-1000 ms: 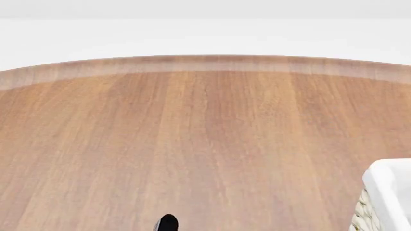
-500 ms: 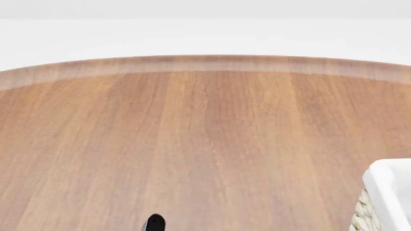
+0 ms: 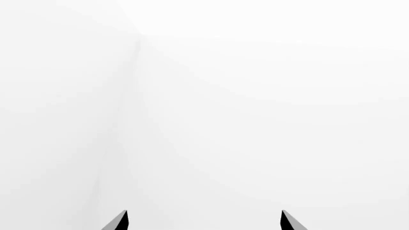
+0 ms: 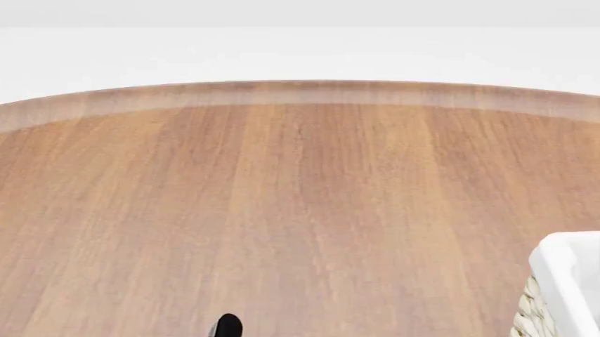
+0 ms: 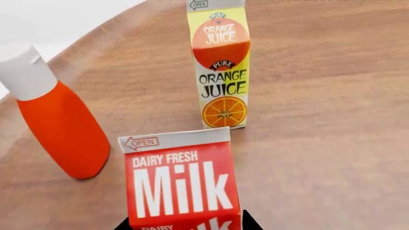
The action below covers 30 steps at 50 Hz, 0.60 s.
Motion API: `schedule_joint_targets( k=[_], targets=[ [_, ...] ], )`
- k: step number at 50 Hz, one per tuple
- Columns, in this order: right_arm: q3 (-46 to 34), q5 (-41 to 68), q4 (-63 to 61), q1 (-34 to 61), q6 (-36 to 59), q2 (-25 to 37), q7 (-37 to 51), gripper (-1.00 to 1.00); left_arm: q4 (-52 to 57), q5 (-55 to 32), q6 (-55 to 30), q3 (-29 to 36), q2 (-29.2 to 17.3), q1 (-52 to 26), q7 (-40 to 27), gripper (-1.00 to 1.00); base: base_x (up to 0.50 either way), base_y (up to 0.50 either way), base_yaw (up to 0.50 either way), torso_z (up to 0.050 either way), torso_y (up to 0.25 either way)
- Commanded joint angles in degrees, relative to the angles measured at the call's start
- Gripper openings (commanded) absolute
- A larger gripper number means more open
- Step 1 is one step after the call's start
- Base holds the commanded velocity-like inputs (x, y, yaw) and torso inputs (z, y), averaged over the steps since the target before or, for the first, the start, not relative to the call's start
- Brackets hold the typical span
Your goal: Pick the milk and place it in the basket.
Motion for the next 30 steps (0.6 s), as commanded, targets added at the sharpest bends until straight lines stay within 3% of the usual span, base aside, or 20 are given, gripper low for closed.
schedule_joint_targets(
  k=[1,7,30],
  targets=[
    [2.7,-1.5,4.3,-0.3,-3.8,-2.7,-0.7,-1.0,0.0,1.1,0.1,-1.2,1.0,0.1,1.3,1.0,0.0,0.0,0.0,0.0,0.0],
    [5.1,-2.0,8.3,1.6,-6.5,-4.7,3.8,-1.0,0.0,1.2,0.2,-1.1,1.0,0.2,1.3,1.0,0.0,0.0,0.0,0.0,0.0],
    [14.1,-0.1,-24.1,5.1,8.5,6.4,24.6,-1.0,-0.2,1.2,0.3,-0.9,0.8,0.2,1.0,1.0,0.0,0.0,0.0,0.0,0.0]
  ],
)
